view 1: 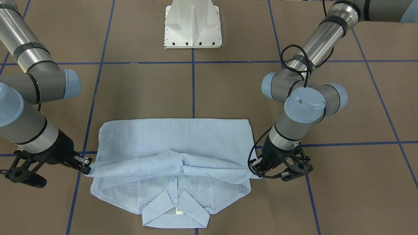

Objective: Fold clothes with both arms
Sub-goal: 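Lay the hem down near the collar and open both grippers, then raise the left gripper while the right gripper moves to the shirt's side edge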

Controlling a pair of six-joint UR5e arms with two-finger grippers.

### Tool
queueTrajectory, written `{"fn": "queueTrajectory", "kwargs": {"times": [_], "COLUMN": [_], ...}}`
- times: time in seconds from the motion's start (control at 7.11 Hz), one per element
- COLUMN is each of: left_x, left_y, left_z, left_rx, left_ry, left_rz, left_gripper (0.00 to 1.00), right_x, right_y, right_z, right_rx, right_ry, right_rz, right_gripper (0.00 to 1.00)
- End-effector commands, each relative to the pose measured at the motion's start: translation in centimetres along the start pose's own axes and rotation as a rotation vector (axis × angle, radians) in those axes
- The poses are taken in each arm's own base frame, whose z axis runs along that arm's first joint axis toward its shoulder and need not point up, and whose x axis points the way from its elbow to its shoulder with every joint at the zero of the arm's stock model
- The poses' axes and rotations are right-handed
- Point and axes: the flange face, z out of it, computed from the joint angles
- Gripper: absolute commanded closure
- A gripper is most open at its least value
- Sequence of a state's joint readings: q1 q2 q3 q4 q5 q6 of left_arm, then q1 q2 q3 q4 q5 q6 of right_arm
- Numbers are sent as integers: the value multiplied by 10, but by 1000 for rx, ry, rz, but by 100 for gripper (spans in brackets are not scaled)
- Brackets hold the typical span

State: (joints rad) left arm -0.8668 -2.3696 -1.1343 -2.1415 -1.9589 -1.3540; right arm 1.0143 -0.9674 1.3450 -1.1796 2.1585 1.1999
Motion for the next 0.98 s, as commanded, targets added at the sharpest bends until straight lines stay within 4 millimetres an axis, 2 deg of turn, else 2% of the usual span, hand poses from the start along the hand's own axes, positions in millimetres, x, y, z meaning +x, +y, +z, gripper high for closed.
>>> {"fn": "queueTrajectory", "kwargs": {"times": [0.0,0.28,0.42,0.56,0.7,0.84], "left_x": [4,4,4,5,4,7], "left_y": [0,-3,-11,-9,1,7], "left_z": [-2,-6,-16,-38,-60,-76], "left_rx": [6,11,17,29,28,25], "left_ry": [21,27,32,55,51,34], "left_rz": [4,13,6,11,9,0], "left_gripper": [1,0,0,0,0,0], "right_x": [-3,0,-3,-1,25,35], "right_y": [0,2,14,50,91,123], "right_z": [2,6,10,19,27,26], "right_rx": [14,25,16,-6,-30,-56], "right_ry": [5,16,8,5,15,13], "right_rz": [-9,-40,-56,-84,-118,-137], "right_gripper": [0,0,0,0,0,0]}}
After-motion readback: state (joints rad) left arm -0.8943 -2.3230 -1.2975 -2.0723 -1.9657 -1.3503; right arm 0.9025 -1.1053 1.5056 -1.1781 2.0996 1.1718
